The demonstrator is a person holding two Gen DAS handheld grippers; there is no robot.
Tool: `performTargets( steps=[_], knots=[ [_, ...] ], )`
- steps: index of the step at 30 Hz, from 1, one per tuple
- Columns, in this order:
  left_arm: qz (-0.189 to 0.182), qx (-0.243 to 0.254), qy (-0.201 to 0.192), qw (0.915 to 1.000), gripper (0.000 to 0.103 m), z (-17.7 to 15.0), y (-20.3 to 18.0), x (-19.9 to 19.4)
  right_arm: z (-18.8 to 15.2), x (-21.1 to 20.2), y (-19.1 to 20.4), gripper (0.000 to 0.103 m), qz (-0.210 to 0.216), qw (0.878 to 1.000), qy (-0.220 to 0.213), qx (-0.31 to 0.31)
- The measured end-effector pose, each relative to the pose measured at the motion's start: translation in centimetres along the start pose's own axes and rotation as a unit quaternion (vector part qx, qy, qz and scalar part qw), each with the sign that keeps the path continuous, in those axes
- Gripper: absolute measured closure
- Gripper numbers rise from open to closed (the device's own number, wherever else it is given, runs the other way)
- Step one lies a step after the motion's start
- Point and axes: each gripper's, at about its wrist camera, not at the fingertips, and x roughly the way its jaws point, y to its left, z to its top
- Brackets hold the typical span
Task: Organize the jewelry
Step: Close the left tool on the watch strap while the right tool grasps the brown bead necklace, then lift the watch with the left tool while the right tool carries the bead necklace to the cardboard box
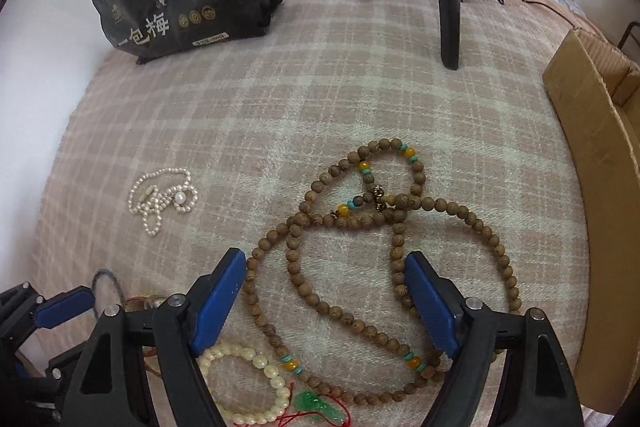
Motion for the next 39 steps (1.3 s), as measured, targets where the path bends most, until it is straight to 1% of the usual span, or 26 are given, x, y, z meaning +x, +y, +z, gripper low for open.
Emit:
performTargets(
  steps=[2, 4, 9, 11, 14, 16, 18, 20, 21, 23, 25, 28, 29, 30, 33, 39],
  knots=[
    [0.0, 0.003, 0.0, 1.0, 0.067, 0.1, 0.0, 0.2, 0.1, 0.1, -0.1, 0.019, 0.004, 1.0, 0.001, 0.001],
    [0.001, 0.011, 0.001, 0.9999, 0.072, 0.2, -0.2, 0.5, 0.2, 0.2, 0.1, 0.016, 0.009, 1.0, 0.003, -0.004],
    [0.009, 0.023, 0.007, 0.9997, 0.074, 0.5, -0.6, 1.6, -0.2, 0.9, 1.3, 0.016, -0.026, 0.998, 0.009, -0.054],
    [0.013, 0.028, 0.011, 0.9995, 0.075, 0.6, -0.7, 2.0, -0.3, 0.9, 1.4, 0.017, -0.029, 0.998, 0.009, -0.06],
    [0.015, 0.028, 0.02, 0.9993, 0.075, 0.5, -0.6, 2.5, -0.2, 0.8, 1.2, 0.022, -0.031, 0.997, 0.008, -0.066],
    [0.014, 0.027, 0.029, 0.9991, 0.076, 0.4, -0.6, 3.0, 0.0, 0.9, 1.0, 0.027, -0.031, 0.997, 0.007, -0.07],
    [0.016, 0.032, 0.035, 0.9988, 0.081, 0.2, -0.8, 3.4, 0.0, 0.8, 0.7, 0.03, -0.031, 0.997, 0.005, -0.071],
    [0.021, 0.036, 0.037, 0.9985, 0.081, 0.1, -1.0, 3.8, -0.1, 0.7, 0.6, 0.035, -0.035, 0.997, 0.002, -0.072],
    [0.022, 0.037, 0.037, 0.9984, 0.081, 0.1, -1.0, 3.9, 0.0, 0.6, 0.5, 0.04, -0.035, 0.997, 0.0, -0.073],
    [0.025, 0.03, 0.037, 0.9986, 0.089, 0.2, -0.9, 4.1, -0.2, 0.3, 0.6, 0.049, -0.037, 0.997, -0.003, -0.073],
    [0.029, 0.023, 0.038, 0.9986, 0.094, 0.3, -0.7, 4.3, -0.3, 0.1, 0.6, 0.067, -0.039, 0.997, -0.007, -0.071],
    [0.028, 0.012, 0.037, 0.9989, 0.097, 0.3, -0.5, 4.5, -0.4, -0.1, 0.1, 0.083, -0.039, 0.997, -0.01, -0.069],
    [0.028, 0.012, 0.036, 0.9989, 0.098, 0.3, -0.5, 4.5, -0.4, -0.1, 0.1, 0.086, -0.039, 0.997, -0.012, -0.069],
    [0.028, 0.011, 0.034, 0.999, 0.098, 0.3, -0.4, 4.4, -0.4, -0.1, -0.1, 0.091, -0.039, 0.997, -0.013, -0.068],
    [0.031, 0.011, 0.029, 0.999, 0.098, 0.2, -0.4, 4.2, -0.5, -0.4, -0.7, 0.092, -0.027, 0.998, -0.017, -0.055],
    [0.03, 0.009, 0.011, 0.9994, 0.098, 0.7, -0.6, 3.2, -0.6, -1.6, -1.2, 0.093, -0.021, 0.999, -0.033, -0.038]
  ],
)
